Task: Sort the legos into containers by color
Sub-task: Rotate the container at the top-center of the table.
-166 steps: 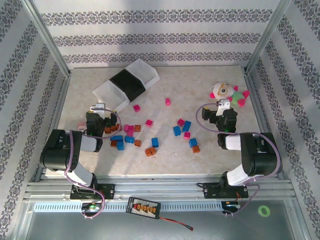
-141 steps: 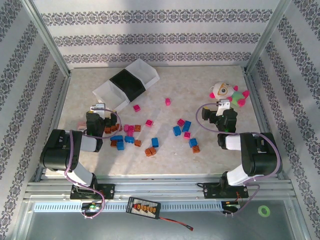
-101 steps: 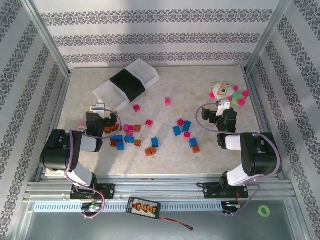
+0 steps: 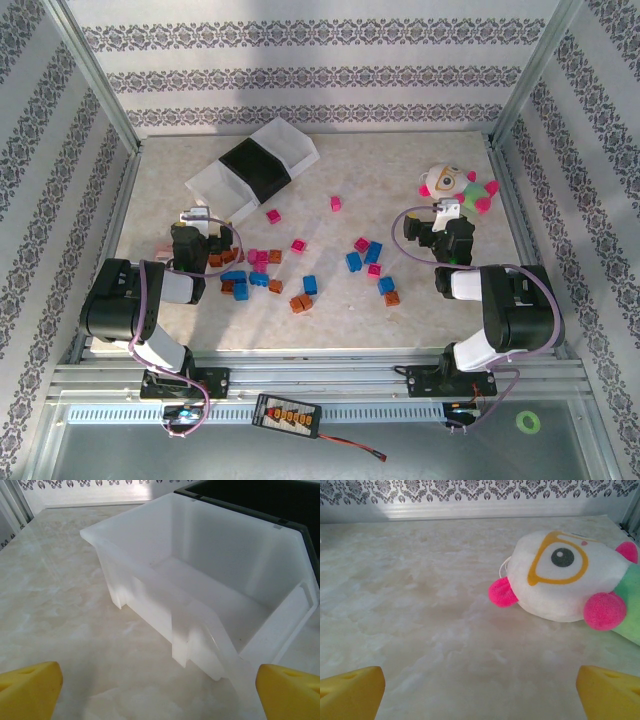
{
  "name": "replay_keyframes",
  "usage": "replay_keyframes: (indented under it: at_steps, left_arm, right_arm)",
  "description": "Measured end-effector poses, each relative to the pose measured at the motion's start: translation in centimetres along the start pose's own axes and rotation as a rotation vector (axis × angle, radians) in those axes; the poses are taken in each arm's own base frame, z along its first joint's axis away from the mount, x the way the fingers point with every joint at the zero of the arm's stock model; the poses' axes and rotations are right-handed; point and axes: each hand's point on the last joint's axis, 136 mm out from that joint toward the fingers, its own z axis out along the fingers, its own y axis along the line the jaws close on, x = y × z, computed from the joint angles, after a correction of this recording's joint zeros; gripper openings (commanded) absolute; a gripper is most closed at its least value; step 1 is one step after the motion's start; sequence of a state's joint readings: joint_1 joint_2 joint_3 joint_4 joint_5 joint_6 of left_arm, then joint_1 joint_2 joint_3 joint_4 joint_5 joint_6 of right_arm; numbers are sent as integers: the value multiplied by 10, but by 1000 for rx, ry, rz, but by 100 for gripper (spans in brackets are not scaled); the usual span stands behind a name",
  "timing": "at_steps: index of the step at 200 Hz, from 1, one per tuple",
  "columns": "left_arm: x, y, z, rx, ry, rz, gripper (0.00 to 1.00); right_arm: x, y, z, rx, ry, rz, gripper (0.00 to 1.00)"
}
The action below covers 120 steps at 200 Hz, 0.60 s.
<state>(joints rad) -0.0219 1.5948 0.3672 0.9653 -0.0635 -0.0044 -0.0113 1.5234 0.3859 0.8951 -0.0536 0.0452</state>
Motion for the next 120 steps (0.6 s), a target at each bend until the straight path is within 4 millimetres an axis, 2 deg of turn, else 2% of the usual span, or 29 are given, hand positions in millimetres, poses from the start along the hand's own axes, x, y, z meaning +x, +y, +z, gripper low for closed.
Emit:
replay_keyframes:
  at_steps: [49,84,97,120]
  left_arm:
    - [0,5,-3,-27,-13,-5,99]
    - [3,14,-21,-73,-34,-11,99]
    - [-8,18,-29,-90,-64,-16,99]
    - [-47,17,-45,-93,-132,-26,99]
  right_arm:
    - [0,0,0,1,0,0,98]
    - [-4,-2,-2,13,-7,0,98]
    - [-12,-2,-7,19,-19,-1,98]
    - [-33,-3,-22,40,-48,0,98]
